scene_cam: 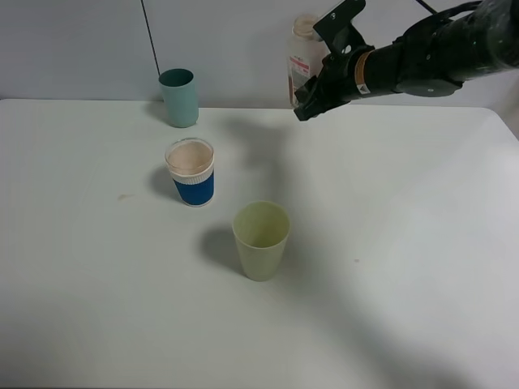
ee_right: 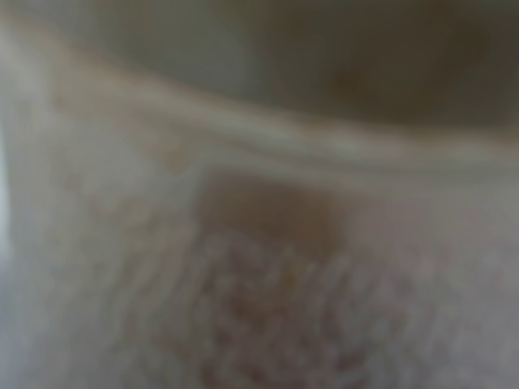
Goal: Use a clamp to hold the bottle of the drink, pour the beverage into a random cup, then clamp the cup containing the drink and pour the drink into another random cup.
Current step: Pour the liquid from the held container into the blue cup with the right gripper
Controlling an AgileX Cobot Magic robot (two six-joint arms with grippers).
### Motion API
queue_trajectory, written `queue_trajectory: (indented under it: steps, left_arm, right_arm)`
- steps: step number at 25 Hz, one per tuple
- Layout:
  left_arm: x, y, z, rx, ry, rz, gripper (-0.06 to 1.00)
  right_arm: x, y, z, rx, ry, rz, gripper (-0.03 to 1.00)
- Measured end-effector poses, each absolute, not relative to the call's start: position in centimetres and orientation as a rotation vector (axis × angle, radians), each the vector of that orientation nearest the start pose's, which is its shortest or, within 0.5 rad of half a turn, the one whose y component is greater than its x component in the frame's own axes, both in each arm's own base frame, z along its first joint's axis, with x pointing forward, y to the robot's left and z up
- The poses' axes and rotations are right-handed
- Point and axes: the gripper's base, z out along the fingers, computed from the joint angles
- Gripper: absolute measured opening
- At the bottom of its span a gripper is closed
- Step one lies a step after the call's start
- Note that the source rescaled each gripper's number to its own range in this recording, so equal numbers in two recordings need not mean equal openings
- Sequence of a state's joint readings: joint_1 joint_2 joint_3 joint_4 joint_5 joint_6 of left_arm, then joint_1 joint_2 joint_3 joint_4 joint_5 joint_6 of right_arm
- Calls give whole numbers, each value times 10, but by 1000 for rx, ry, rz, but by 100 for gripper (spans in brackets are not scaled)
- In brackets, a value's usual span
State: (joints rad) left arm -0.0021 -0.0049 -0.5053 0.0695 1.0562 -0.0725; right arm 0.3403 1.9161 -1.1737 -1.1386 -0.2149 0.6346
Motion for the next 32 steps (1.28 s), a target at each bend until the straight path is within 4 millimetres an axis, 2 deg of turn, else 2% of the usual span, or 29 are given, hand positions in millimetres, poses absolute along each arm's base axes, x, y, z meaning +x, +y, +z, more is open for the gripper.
queue_trajectory:
  steps: [5, 15, 24, 32]
  left_arm:
    - [-6, 6, 279, -75, 2026, 36, 99]
    - [-6, 6, 279, -75, 2026, 36, 99]
    - [-6, 6, 279, -75, 2026, 36, 99]
    - [-6, 6, 279, -75, 2026, 36, 99]
  right_arm:
    - [382, 167, 203, -980, 1882, 88, 2]
    - [368, 196, 201, -1054, 1867, 85, 2]
    - [360, 207, 199, -1140, 1851, 8, 2]
    - [359, 226, 199, -1199, 1819, -23, 2]
